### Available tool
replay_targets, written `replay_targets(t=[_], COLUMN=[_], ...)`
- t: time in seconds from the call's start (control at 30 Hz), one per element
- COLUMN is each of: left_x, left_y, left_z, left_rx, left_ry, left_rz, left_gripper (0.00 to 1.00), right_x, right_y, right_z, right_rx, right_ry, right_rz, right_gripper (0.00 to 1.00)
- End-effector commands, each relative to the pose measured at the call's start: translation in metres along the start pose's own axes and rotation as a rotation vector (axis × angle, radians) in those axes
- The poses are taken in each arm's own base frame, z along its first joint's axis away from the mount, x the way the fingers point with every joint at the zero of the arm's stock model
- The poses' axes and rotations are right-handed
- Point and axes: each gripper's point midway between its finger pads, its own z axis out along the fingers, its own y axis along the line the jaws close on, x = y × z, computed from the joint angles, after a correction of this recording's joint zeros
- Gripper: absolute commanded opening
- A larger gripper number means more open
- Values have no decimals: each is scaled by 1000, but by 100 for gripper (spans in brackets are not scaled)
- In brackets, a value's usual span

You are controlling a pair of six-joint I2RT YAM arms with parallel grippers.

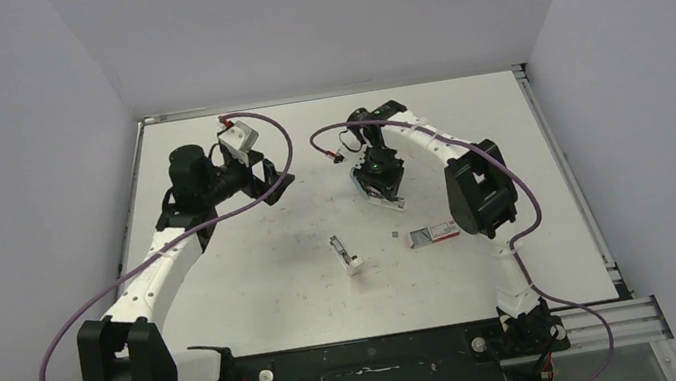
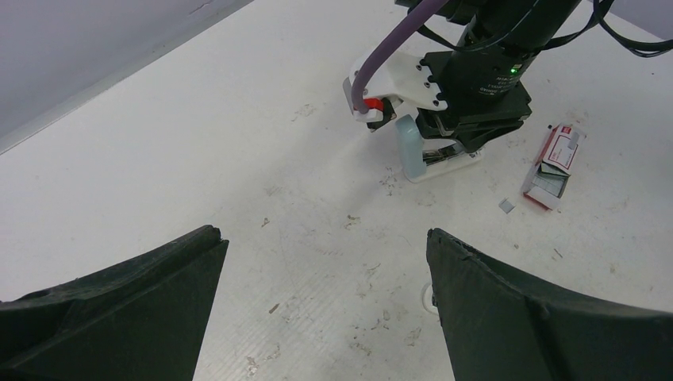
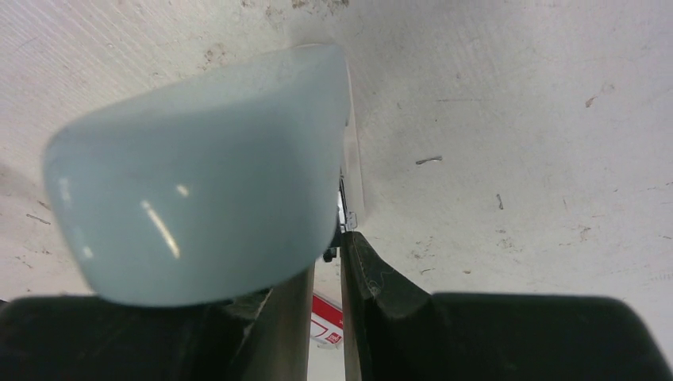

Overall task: Load the staples into the stapler
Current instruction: Install the staple into the stapler.

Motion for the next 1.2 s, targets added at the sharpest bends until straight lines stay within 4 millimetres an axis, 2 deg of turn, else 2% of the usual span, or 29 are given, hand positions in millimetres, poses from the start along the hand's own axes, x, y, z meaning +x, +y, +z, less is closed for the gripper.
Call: replay_targets(t=[0.0, 0.23, 1.17], left_x=[-14, -13, -12], left_y=[-1, -1, -1], left_z=[-6, -7, -8], left_rx=[-6, -7, -10], left_ry=[-41, -39, -38], left_rz=[34, 36, 43], left_gripper=[98, 98, 98], right_x=[-18, -20, -9], right_y=[1, 1, -2], right_z=[-23, -28, -12], right_rx=[12, 18, 57], right_ry=[-81, -95, -46], right_rz=[-17, -14, -9], right_gripper=[5, 5, 5])
